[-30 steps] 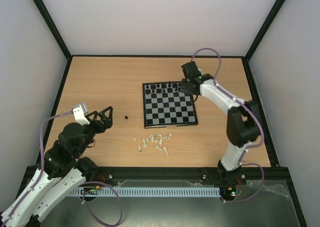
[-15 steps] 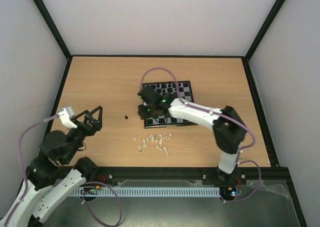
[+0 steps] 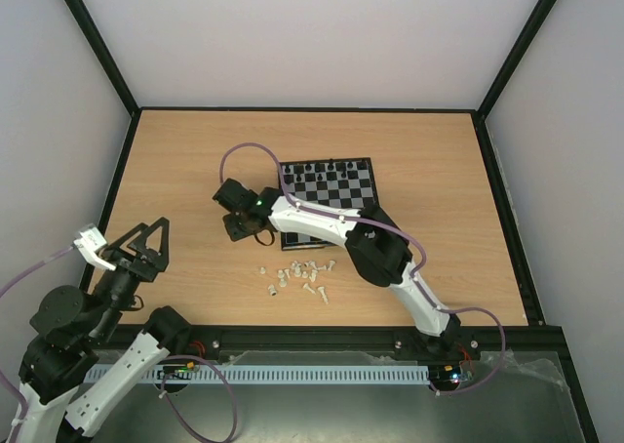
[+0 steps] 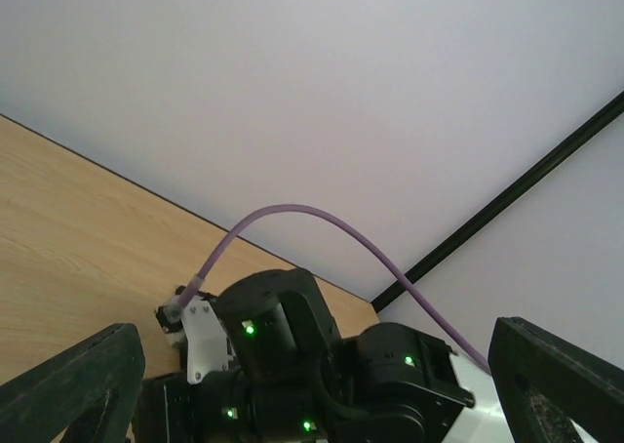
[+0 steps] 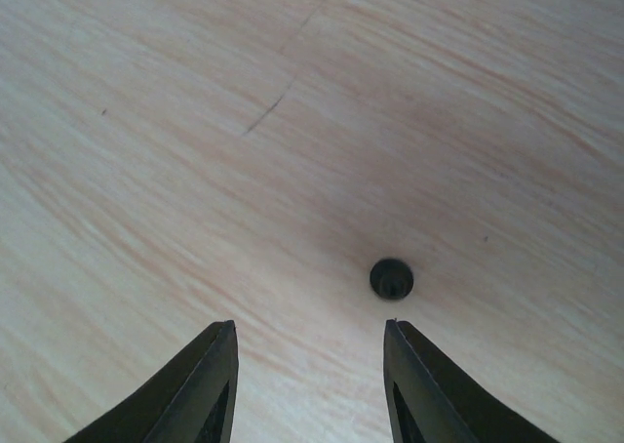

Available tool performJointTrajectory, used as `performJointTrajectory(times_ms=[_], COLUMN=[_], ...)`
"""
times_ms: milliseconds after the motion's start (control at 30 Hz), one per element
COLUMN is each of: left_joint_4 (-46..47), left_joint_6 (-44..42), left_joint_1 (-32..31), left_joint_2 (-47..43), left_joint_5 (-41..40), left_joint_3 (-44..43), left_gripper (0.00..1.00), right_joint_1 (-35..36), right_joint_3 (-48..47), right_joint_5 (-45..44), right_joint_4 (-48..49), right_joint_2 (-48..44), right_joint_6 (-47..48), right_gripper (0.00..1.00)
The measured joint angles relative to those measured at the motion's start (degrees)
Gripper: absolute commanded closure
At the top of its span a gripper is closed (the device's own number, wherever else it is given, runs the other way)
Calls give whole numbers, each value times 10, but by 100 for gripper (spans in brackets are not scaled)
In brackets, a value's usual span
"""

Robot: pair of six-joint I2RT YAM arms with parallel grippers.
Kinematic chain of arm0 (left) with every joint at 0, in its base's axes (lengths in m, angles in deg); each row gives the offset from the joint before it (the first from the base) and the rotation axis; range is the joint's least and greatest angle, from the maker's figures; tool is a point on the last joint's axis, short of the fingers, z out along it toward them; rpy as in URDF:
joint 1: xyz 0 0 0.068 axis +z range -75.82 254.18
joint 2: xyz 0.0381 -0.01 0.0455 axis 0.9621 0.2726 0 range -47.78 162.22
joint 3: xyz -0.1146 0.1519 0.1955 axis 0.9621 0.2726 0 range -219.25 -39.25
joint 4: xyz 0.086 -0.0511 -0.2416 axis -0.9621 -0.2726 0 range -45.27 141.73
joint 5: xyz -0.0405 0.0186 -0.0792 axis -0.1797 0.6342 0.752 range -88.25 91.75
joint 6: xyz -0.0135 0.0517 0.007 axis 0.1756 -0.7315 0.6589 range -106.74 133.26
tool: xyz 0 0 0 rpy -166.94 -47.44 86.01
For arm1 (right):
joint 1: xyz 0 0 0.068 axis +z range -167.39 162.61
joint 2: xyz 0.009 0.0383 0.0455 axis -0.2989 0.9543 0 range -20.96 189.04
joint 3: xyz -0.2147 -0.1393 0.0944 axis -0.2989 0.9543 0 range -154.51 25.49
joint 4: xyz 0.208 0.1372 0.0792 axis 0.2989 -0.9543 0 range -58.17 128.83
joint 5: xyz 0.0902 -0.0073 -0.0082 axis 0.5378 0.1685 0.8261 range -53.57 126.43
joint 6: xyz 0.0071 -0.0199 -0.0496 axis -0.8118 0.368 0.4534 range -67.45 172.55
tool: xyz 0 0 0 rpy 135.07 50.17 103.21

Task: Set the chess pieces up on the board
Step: Pick up the chess piece at the center of the board.

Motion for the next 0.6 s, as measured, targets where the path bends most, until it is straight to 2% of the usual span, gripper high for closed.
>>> performJointTrajectory(times_ms=[300,600], left_joint_4=[-14,-13], left_joint_6=[0,1], left_joint_1=[0,0], left_joint_2=[0,0], left_joint_5=[0,1], left_joint_3=[0,3], left_gripper=[0,0], right_joint_1=[-3,-3], right_joint_3=[-52,-73], right_joint_5=[-52,-60], right_joint_4=[-43,-54], right_joint_2=[46,70], right_joint_6=[-2,-2], right_gripper=[61,68])
